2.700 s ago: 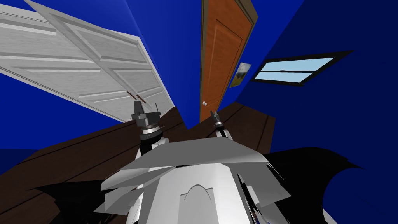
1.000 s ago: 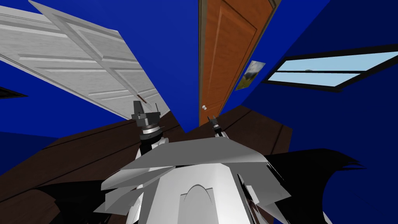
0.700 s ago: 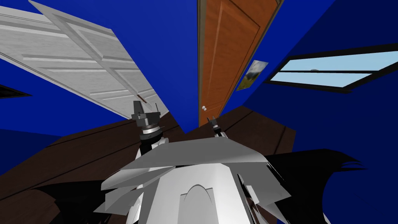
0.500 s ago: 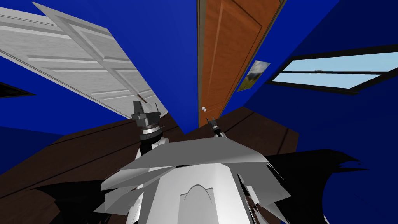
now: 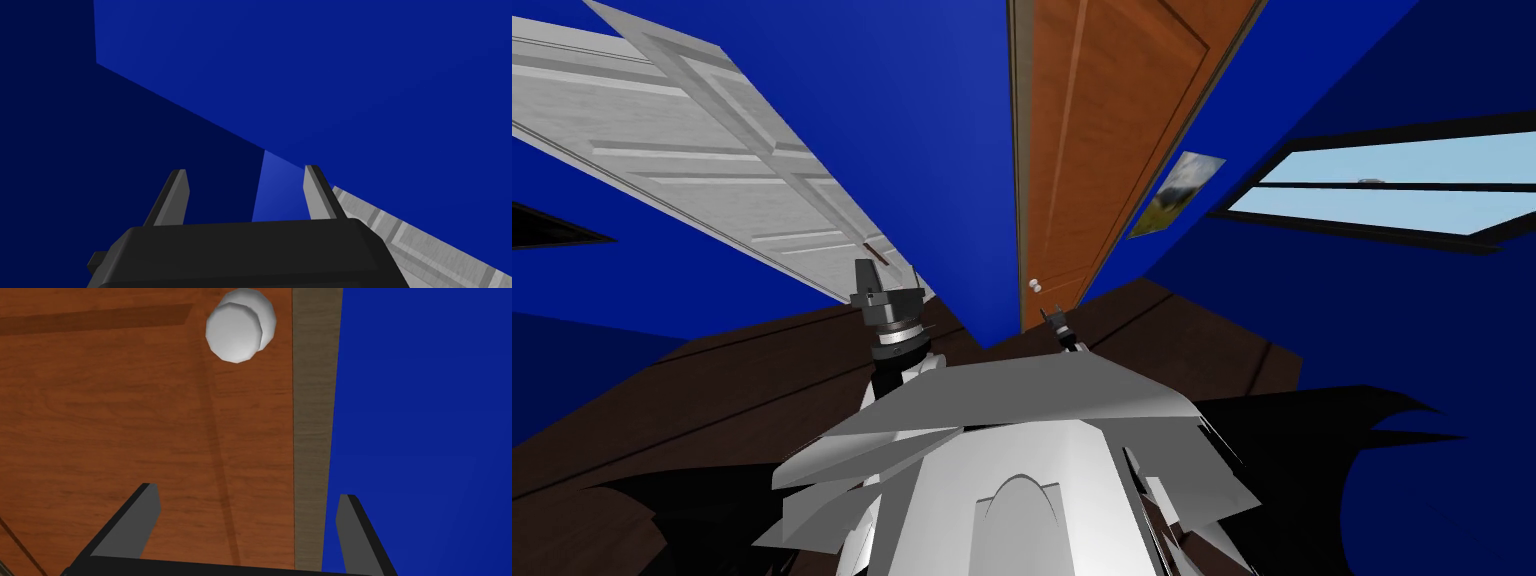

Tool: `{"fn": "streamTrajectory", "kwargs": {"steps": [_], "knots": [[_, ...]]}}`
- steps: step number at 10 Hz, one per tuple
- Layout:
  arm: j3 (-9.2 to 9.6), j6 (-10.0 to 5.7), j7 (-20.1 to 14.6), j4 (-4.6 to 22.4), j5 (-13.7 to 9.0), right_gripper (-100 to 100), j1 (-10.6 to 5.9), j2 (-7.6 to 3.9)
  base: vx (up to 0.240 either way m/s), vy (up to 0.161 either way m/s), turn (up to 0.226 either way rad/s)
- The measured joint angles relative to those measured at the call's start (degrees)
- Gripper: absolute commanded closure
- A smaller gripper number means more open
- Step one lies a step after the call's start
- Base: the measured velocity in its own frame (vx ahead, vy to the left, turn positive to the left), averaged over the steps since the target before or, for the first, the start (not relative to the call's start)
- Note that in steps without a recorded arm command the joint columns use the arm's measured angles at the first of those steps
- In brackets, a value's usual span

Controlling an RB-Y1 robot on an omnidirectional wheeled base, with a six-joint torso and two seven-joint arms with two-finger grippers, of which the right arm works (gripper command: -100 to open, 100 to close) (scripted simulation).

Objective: Pull the door open

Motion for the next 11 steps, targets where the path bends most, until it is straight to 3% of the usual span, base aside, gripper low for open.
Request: {"fn": "streamTrajectory", "kwargs": {"steps": [7,11], "knots": [[-1.2,-1.79,7.19,8.16,3.08,-100,-2.45,2.33,0.077,-0.085,0.049],[-0.01,-1.73,8.67,8.58,2.72,-100,-2.35,1.14,0.105,0.078,-0.197]]}}
